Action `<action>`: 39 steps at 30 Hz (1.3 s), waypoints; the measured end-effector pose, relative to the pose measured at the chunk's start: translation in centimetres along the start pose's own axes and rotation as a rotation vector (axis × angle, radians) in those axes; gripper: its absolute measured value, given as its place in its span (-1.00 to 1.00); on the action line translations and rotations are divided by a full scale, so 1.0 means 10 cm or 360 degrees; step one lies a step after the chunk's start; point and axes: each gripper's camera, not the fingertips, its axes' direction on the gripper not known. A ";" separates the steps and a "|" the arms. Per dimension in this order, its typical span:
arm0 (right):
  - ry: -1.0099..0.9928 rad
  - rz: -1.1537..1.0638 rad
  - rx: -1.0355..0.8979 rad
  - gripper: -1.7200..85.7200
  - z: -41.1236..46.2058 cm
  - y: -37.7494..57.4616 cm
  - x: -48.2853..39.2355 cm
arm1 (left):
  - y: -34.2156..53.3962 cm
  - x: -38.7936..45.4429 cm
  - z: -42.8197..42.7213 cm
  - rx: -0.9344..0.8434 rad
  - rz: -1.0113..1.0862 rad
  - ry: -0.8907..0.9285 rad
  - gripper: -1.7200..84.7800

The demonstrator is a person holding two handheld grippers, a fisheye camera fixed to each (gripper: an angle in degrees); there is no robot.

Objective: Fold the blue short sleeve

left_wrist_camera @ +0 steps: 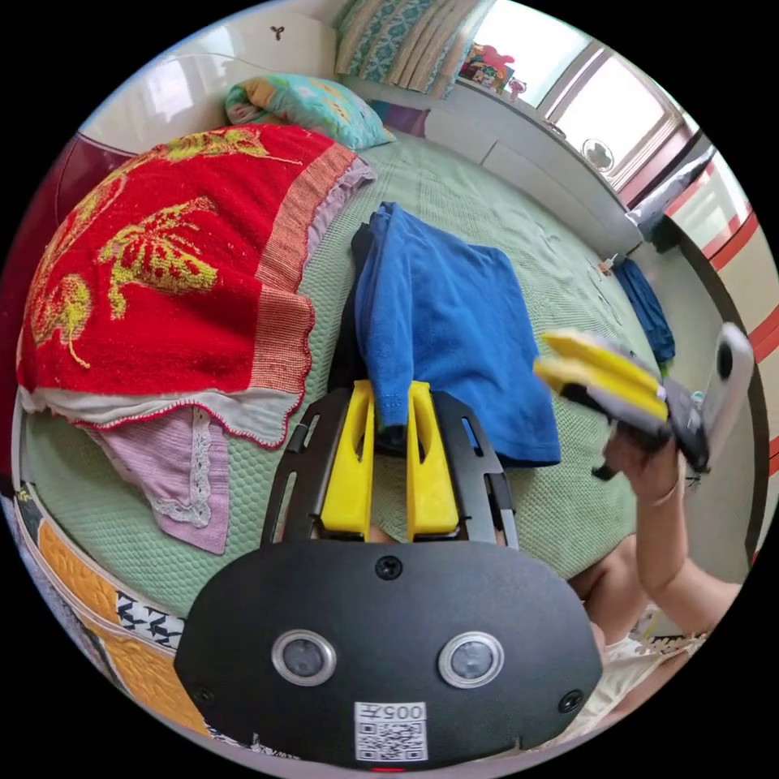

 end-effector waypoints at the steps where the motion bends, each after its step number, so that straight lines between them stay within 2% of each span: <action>1: -0.0001 -0.0034 -0.0012 -0.69 0.03 0.17 -0.11 | -0.04 -0.04 0.00 -0.0021 -0.0002 0.0009 -0.79; 6: 0.0206 -0.0104 0.0043 -0.71 0.04 0.57 -0.34 | -0.14 -0.13 -0.02 -0.0048 -0.0035 0.0000 -0.80; 7: 0.0340 -0.0104 0.0040 -0.75 0.05 0.61 -0.37 | -0.15 -0.14 -0.03 -0.0050 -0.0051 -0.0012 -0.80; 8: 0.0451 -0.0081 0.0040 -0.88 0.03 0.62 -0.39 | -0.16 -0.15 -0.04 -0.0049 -0.0059 -0.0015 -0.80; 10: 0.0458 -0.0097 0.0057 -0.96 -0.07 0.65 -0.40 | -0.16 -0.14 -0.10 -0.0027 -0.0055 0.0002 -0.80; 15: 0.0412 -0.0058 0.0161 -0.96 -0.45 0.84 -0.43 | -0.13 -0.17 -0.13 0.0017 -0.0066 0.0020 -0.81; 18: 0.0287 -0.0104 0.0117 -0.88 -0.38 1.02 -0.53 | -0.13 -0.22 -0.03 -0.0032 -0.0105 0.0045 -0.81; 20: 0.0381 -0.0126 0.0017 -0.76 -0.20 1.13 -0.68 | -0.11 -0.21 -0.01 -0.0033 -0.0101 0.0034 -0.81; 22: 0.0446 -0.0128 0.0030 -0.76 -0.10 1.19 -0.76 | -0.07 -0.18 0.03 -0.0027 -0.0102 0.0036 -0.81; 25: 0.0572 -0.0040 0.0065 -0.91 -0.04 1.22 -0.80 | -0.02 -0.14 0.10 -0.0037 -0.0141 0.0073 -0.81; 28: 0.0647 0.0006 0.0265 -0.98 -0.28 1.30 -0.86 | 0.06 -0.03 0.12 -0.0029 -0.0125 0.0091 -0.81; 33: 0.0704 -0.0025 0.0170 -1.00 -0.54 1.42 -0.98 | 0.32 0.14 0.35 -0.0048 -0.0089 0.0156 -0.80; 39: 0.0686 -0.0028 -0.0080 -1.00 -0.24 1.63 -0.93 | 0.92 0.09 0.57 0.0087 -0.0149 0.0456 -0.78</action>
